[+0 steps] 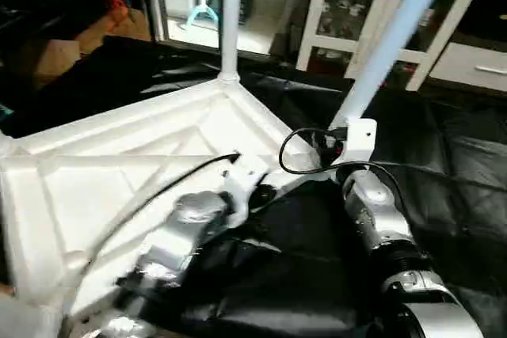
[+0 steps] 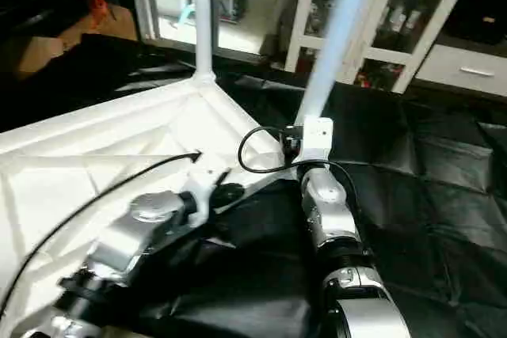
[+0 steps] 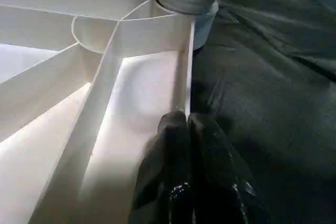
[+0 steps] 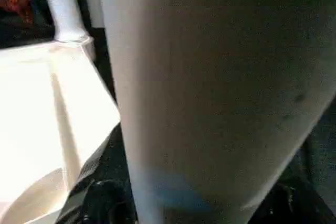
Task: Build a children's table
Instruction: Insert table leg to table base
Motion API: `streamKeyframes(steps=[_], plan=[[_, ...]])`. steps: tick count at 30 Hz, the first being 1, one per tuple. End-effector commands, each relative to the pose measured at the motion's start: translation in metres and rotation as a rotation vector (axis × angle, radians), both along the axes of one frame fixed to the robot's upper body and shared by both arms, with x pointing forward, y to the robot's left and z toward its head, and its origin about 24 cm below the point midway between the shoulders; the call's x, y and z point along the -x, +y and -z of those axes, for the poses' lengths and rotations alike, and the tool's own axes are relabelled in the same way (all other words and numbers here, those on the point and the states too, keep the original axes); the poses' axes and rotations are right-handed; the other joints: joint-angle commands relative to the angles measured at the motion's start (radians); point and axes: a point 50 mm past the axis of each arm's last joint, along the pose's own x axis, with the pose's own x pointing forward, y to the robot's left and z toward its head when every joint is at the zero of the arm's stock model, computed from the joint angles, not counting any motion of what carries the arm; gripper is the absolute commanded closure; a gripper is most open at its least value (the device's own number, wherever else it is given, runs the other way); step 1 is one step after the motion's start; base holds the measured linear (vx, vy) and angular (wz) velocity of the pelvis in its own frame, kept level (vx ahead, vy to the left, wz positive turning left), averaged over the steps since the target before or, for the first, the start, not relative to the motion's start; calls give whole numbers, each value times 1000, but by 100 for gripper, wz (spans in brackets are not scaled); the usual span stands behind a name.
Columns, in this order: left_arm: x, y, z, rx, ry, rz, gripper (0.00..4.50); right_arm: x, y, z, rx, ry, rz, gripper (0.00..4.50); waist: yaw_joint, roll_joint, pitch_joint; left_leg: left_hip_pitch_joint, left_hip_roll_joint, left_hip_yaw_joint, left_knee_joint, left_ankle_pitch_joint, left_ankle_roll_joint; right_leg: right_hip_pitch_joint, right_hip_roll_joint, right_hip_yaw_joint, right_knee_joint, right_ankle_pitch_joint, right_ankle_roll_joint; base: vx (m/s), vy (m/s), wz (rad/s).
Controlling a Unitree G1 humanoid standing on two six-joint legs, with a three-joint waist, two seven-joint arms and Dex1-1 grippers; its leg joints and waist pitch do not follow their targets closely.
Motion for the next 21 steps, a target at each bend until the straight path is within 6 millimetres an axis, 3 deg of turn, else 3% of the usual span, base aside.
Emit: streamKeyframes(steps=[1,2,3,5,6,9,10,12,13,18,21], plan=[[6,32,4,-49,-25,95,450,30,19,43,-107,226,-297,260,3,8,-14,-17,53,-41,-71,-210,33,17,-70,39,-83,27,-167,0,0,0],[6,32,4,-49,-25,95,450,30,19,43,-107,226,-297,260,-2,15,-16,-20,58,-44,-74,-186,46,18,-73,34,-79,54,-171,0,0,0],[9,38,3,-67,-33,147,450,32,15,42,-114,225,-353,260,0,15,-14,-9,59,-42,-70,-175,51,8,-72,34,-80,71,-192,0,0,0],[14,56,3,-125,-33,208,450,40,5,40,-117,232,-494,260,1,20,-17,-4,60,-40,-66,-154,52,12,-72,36,-75,103,-215,0,0,0],[16,69,3,-156,-24,236,450,48,-5,40,-107,246,-617,260,3,20,-17,-1,61,-38,-63,-128,62,14,-68,35,-71,167,-235,0,0,0],[18,82,0,-173,-14,263,450,61,-20,42,-77,281,-773,260,11,21,-17,5,64,-33,-59,-101,79,13,-67,34,-63,246,-255,0,0,0],[20,84,-4,-147,-18,289,450,72,-33,45,-29,313,-878,260,13,20,-16,7,64,-33,-58,-106,79,13,-68,33,-63,242,-266,0,0,0],[21,84,-5,-134,-18,299,450,76,-36,46,-11,323,-909,260,23,18,-13,10,65,-29,-58,-114,81,12,-69,34,-66,224,-270,0,0,0],[24,80,-8,-90,-19,329,450,84,-44,49,52,345,-987,260,25,11,-13,11,66,-27,-59,-123,76,12,-71,35,-67,197,-274,0,0,0],[28,72,-10,-34,-29,375,450,95,-54,56,152,377,-1059,260,31,10,-9,15,69,-26,-64,-174,45,8,-73,36,-75,80,-270,0,0,0],[29,69,-9,-21,-27,384,450,100,-55,62,190,372,-1058,260,29,9,-5,19,69,-26,-72,-247,12,1,-73,38,-85,-36,-252,0,0,0]])
